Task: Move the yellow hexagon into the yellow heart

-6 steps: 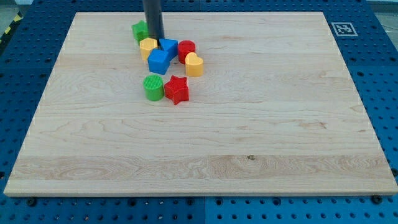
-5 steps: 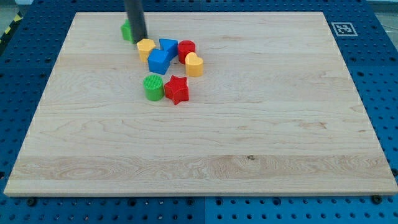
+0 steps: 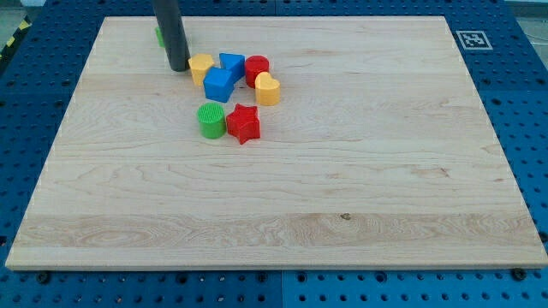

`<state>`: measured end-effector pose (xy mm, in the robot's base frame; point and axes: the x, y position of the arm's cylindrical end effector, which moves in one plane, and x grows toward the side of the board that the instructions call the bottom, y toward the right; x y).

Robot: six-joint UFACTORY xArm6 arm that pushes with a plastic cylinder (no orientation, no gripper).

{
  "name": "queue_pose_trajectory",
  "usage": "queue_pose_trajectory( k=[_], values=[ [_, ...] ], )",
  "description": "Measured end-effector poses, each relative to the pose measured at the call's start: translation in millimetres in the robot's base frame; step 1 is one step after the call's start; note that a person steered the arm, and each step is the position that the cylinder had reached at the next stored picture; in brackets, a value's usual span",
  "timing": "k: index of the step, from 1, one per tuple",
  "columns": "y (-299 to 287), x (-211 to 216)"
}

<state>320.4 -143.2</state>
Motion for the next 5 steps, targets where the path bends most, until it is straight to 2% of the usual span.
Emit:
queue_pose_trajectory(
  k=[2, 4, 5],
  values=[
    [17, 24],
    [117, 40],
    [128, 63]
  ],
)
